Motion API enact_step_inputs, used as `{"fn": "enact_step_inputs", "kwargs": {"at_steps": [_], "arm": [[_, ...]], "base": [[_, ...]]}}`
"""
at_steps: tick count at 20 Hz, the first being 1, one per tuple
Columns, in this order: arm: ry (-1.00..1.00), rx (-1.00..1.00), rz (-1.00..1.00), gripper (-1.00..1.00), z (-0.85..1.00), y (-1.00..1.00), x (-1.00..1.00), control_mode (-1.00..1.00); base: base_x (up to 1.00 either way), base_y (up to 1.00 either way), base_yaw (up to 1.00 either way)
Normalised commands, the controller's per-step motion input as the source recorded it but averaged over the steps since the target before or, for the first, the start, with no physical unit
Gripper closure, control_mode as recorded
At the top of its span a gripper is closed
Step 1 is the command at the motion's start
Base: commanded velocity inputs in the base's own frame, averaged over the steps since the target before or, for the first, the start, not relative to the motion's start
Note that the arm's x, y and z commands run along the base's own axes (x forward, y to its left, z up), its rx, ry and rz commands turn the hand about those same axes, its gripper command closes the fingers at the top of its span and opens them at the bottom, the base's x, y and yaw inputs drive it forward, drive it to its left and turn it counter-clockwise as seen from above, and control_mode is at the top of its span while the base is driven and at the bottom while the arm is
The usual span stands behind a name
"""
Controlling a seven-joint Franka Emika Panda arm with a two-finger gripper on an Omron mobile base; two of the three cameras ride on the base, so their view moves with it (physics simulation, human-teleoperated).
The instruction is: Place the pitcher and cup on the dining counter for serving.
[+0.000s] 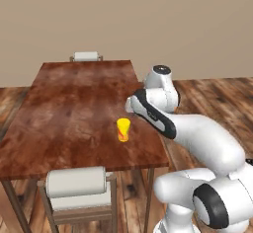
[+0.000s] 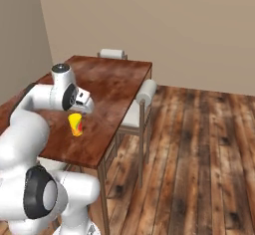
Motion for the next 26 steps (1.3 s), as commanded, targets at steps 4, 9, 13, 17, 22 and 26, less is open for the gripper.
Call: {"fn": "enact_step_inputs", "kwargs": {"at_steps": [4,9,13,17,22,26], "arm": [[-0.02,0.0,0.21,-1.0,0.11,-0.32,-1.0,-1.0],[-0.02,0.0,0.1,-1.0,0.03,-0.01,-0.63,-1.0],[0.0,0.0,0.0,-1.0,0.0,0.0,-0.18,-1.0],[0.0,0.0,0.03,-1.0,0.0,0.0,-0.22,1.0],[0.0,0.0,0.0,-1.0,0.0,0.0,0.0,1.0],[0.0,0.0,0.0,-1.0,0.0,0.0,0.0,1.0]], "base": [[0.0,0.0,0.0],[0.0,0.0,0.0],[0.0,0.0,0.0],[-0.41,0.0,0.12],[-0.99,0.0,0.45],[-0.75,0.21,0.69]]}}
